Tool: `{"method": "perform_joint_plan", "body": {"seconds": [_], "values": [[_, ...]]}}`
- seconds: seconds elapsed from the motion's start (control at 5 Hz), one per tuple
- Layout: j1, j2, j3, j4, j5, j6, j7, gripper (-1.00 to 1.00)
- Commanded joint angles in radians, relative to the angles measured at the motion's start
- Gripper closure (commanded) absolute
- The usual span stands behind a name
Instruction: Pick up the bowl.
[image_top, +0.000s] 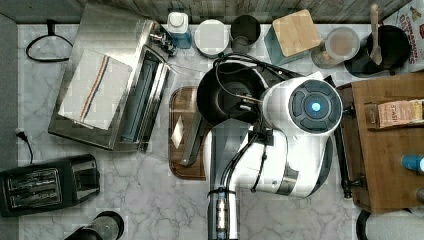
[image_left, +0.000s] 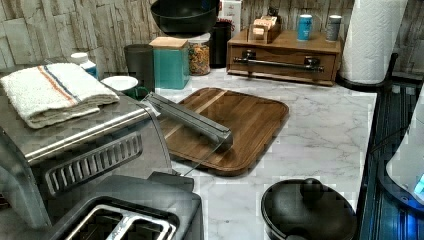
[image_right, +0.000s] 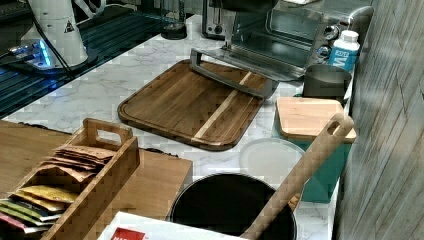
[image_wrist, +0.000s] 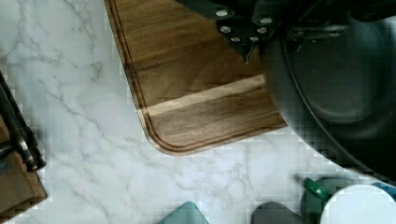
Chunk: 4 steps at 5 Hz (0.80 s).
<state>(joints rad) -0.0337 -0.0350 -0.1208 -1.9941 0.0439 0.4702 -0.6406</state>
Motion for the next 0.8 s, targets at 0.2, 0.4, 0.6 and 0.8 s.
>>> {"method": "perform_joint_plan", "body": {"seconds": [0.2, 0.4, 0.6, 0.8], "values": [[0.010, -0.042, -0.011, 0.078, 0.018, -0.040, 0.004, 1.00], [-0.011, -0.042, 0.009, 0.078, 0.020, -0.040, 0.003, 1.00], [0.002, -0.042, -0.004, 0.078, 0.018, -0.040, 0.004, 1.00], [0.002, -0.042, -0.003, 0.078, 0.018, -0.040, 0.004, 1.00]]}}
